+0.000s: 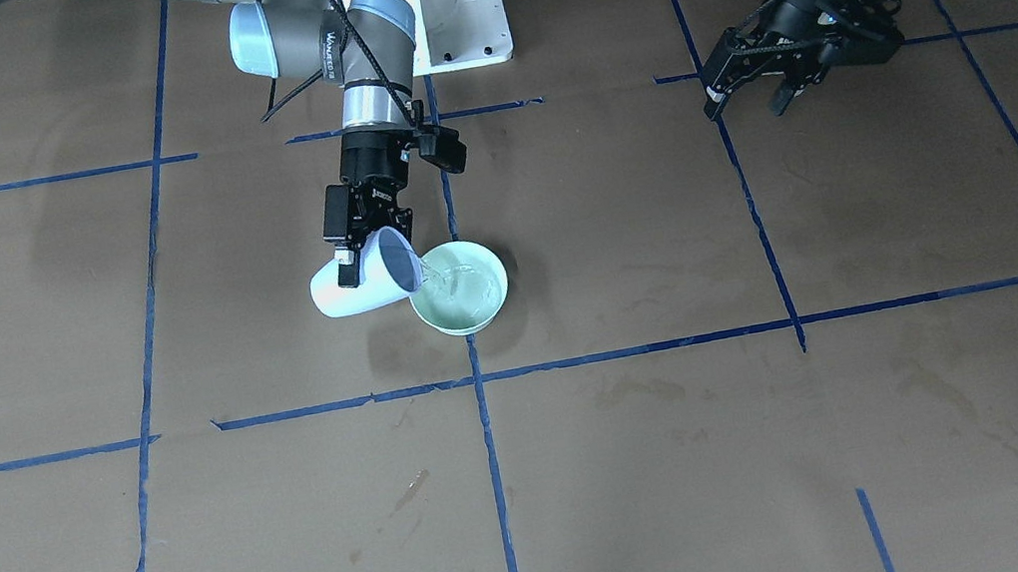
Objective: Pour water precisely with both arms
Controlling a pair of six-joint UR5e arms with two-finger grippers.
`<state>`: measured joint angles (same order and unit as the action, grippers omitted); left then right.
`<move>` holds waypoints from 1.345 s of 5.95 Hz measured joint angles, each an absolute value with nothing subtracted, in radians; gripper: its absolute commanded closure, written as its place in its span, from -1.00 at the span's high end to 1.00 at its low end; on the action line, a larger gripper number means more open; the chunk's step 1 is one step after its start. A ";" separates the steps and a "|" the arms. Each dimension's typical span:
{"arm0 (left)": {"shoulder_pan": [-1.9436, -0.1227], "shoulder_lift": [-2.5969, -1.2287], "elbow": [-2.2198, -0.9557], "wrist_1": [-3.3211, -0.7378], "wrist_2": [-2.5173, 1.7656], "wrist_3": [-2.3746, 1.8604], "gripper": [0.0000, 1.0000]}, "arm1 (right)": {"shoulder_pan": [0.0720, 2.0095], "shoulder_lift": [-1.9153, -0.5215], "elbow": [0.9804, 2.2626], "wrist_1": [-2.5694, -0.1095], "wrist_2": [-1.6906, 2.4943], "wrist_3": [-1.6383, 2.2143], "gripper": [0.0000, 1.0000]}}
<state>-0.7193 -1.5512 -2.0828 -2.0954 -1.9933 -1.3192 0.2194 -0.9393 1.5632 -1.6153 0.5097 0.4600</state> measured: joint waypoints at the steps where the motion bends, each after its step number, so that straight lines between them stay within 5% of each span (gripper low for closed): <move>1: -0.719 -1.551 -2.082 -2.095 -1.994 -1.319 1.00 | 0.219 -0.940 1.563 -1.624 0.508 0.441 -0.68; 8: -0.717 -1.555 -2.085 -2.095 -1.993 -1.319 1.00 | 0.217 -0.952 1.573 -1.426 0.514 0.758 -0.69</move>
